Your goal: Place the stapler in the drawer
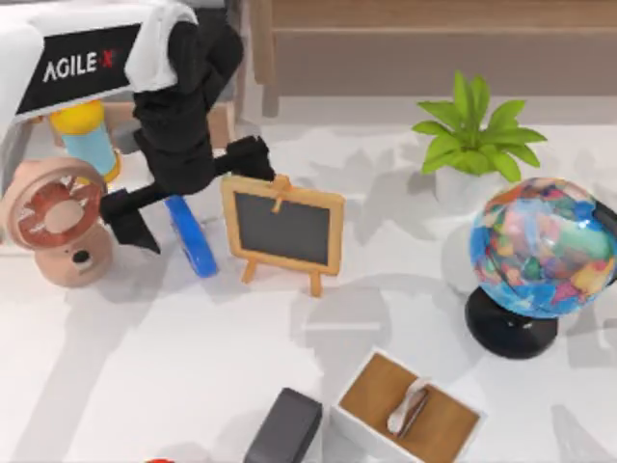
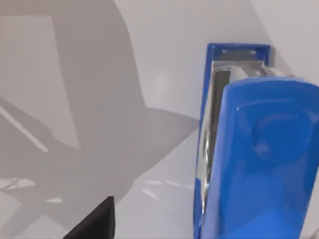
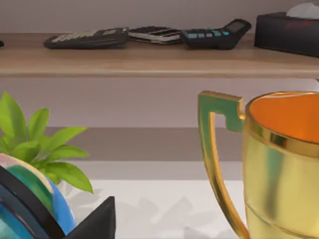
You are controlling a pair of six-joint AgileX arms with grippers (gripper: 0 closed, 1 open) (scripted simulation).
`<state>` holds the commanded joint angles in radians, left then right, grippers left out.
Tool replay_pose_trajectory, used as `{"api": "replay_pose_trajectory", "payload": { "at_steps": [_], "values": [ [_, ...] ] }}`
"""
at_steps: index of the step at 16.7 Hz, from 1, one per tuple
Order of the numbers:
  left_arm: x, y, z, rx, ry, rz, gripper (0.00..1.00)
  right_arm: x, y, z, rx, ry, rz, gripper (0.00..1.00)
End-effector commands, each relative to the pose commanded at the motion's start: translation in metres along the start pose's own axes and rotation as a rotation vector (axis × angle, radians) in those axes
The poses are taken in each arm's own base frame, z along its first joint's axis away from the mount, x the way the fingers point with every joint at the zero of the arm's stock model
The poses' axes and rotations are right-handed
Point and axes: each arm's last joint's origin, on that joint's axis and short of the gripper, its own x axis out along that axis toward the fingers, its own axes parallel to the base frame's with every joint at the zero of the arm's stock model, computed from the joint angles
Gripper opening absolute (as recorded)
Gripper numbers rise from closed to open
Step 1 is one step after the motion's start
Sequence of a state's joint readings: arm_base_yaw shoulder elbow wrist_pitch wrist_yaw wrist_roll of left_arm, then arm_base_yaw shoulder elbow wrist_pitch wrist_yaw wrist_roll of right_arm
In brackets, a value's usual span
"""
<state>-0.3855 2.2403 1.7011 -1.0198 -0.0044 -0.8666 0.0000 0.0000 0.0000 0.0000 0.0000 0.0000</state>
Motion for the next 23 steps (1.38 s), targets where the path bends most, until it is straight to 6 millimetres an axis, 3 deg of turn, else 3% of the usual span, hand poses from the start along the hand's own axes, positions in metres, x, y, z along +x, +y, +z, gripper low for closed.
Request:
{"api": "replay_pose_trajectory", "payload": {
  "at_steps": [4, 9, 22, 23],
  "values": [
    [0.024, 0.007, 0.001, 0.0, 0.001, 0.006, 1.0, 0.0, 0.0, 0.0, 0.0, 0.0, 0.0, 1.0],
    [0.026, 0.009, -0.001, 0.002, 0.001, 0.006, 1.0, 0.0, 0.0, 0.0, 0.0, 0.0, 0.0, 1.0],
    [0.026, 0.009, -0.001, 0.002, 0.001, 0.006, 0.02, 0.0, 0.0, 0.0, 0.0, 0.0, 0.0, 1.0],
    [0.026, 0.009, -0.001, 0.002, 0.001, 0.006, 0.0, 0.0, 0.0, 0.0, 0.0, 0.0, 0.0, 1.0]
  ]
}}
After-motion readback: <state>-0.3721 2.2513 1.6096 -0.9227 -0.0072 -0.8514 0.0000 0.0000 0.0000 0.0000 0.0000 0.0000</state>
